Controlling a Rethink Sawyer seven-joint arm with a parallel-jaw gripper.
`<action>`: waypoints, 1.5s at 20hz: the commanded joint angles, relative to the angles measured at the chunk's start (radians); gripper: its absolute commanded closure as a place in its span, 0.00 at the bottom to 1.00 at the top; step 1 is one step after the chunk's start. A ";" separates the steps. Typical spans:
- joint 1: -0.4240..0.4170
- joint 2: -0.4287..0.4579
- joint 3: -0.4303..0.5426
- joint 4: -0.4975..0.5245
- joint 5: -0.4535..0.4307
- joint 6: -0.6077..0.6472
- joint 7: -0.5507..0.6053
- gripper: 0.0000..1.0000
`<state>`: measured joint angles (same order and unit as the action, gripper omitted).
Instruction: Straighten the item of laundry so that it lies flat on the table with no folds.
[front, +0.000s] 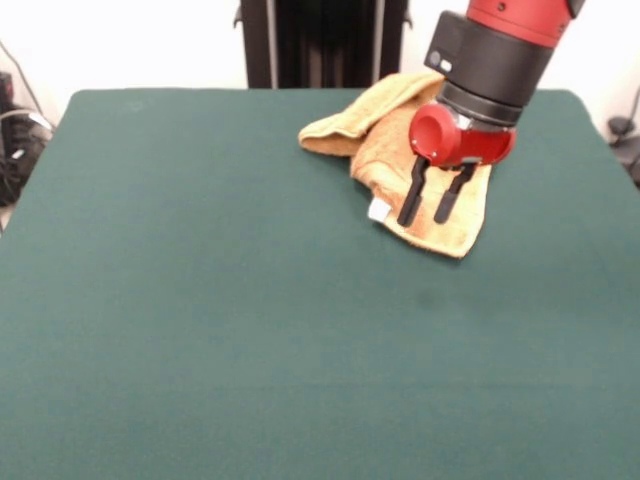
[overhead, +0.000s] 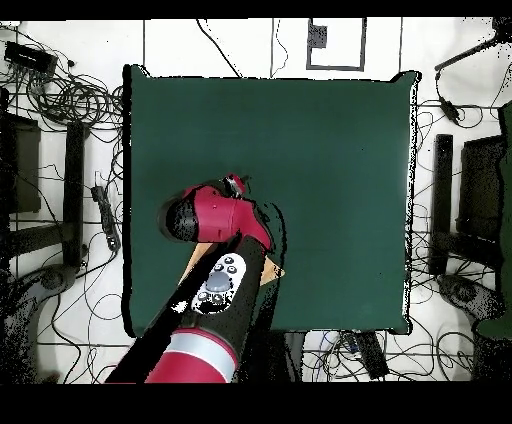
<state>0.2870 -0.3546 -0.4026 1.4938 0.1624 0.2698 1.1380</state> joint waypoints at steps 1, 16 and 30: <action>0.026 0.010 0.132 0.092 0.052 0.063 0.285 0.00; 0.045 0.048 0.129 0.082 0.051 0.017 0.299 0.00; 0.062 0.113 0.115 0.055 0.055 -0.047 0.317 0.00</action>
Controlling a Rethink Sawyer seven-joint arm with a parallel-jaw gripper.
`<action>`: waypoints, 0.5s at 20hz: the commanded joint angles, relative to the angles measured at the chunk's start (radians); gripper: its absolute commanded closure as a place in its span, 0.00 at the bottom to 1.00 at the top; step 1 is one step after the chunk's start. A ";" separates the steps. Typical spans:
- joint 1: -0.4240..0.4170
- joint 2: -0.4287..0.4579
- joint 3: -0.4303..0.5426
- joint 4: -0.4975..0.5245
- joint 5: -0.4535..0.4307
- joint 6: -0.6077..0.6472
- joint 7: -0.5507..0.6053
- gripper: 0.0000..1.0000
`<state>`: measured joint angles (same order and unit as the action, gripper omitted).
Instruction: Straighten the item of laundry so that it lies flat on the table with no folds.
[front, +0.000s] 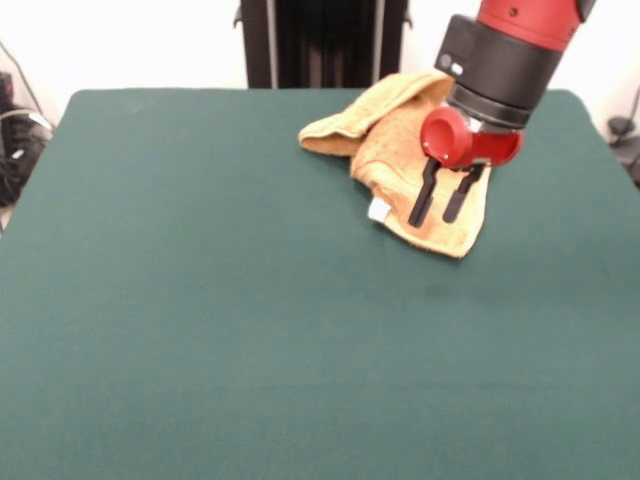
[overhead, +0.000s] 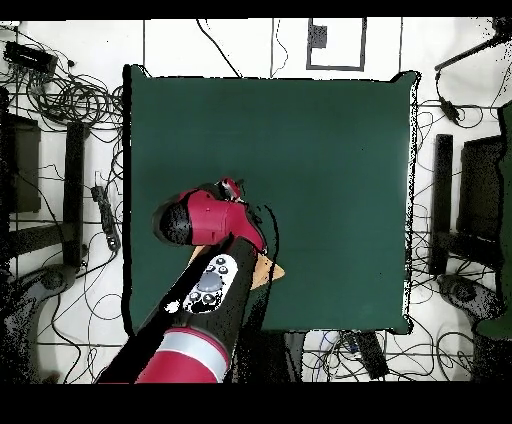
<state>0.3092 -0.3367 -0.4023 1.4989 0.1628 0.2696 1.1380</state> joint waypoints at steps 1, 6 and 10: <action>0.038 0.096 0.116 0.051 0.053 -0.050 0.314 0.00; 0.031 0.103 0.129 0.054 0.057 -0.070 0.316 0.00; 0.027 0.106 0.134 0.060 0.060 -0.080 0.317 0.00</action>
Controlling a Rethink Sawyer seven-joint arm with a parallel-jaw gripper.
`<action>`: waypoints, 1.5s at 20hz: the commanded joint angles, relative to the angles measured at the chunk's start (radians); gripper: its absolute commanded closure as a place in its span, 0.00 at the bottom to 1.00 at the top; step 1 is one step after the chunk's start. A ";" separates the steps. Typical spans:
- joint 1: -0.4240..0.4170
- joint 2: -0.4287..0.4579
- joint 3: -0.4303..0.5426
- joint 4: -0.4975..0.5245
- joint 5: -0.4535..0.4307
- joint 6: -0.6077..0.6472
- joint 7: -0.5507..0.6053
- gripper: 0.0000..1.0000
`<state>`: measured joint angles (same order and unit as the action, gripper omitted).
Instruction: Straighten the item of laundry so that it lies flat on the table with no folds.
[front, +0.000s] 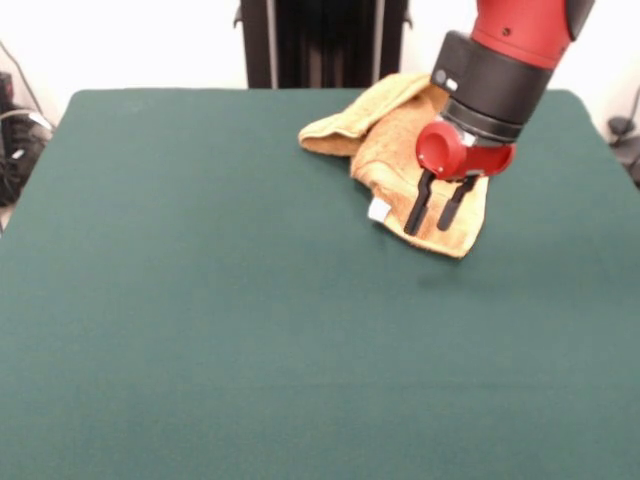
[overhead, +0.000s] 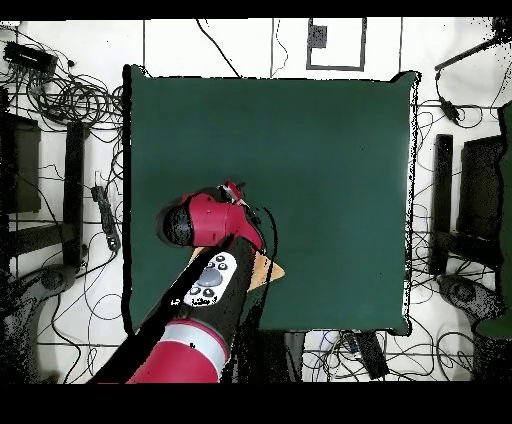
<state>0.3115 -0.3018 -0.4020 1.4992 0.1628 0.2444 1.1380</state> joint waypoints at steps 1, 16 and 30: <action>0.022 0.070 0.138 0.062 0.060 -0.059 0.317 0.00; 0.018 0.116 0.137 0.026 0.071 -0.079 0.318 0.00; 0.020 0.159 0.136 0.007 0.098 -0.117 0.307 0.00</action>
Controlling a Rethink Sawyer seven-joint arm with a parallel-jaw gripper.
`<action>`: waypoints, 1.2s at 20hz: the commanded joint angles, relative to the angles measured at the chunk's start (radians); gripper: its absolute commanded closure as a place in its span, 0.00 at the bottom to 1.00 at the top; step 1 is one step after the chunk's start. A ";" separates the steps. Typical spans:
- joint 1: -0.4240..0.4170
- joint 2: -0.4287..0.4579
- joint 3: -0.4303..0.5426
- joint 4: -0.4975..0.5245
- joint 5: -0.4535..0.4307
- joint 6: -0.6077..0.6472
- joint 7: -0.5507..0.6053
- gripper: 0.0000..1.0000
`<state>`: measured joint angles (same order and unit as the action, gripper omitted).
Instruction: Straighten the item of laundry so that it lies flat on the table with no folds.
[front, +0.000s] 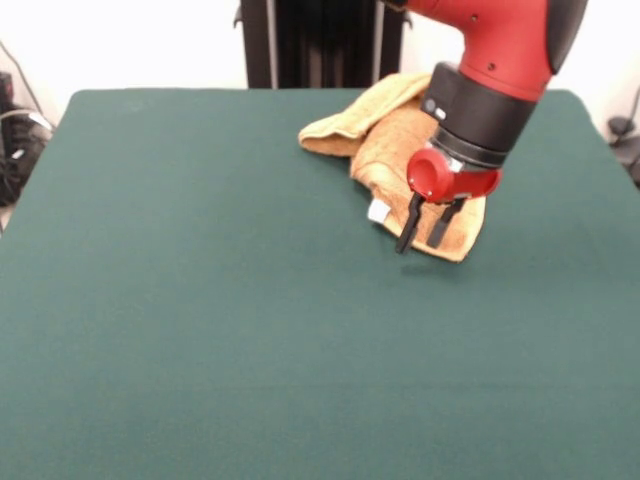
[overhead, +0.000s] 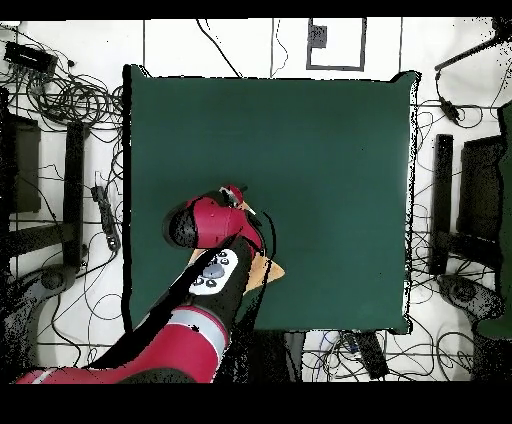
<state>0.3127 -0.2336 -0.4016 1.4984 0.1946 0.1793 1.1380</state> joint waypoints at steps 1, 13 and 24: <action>0.019 0.091 0.135 0.008 0.067 -0.053 0.308 0.00; 0.013 0.089 0.135 0.005 0.078 -0.050 0.314 0.00; -0.044 0.083 0.210 0.009 0.062 -0.011 0.270 0.00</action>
<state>0.3028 -0.2365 -0.3935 1.4987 0.1972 0.1799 1.1380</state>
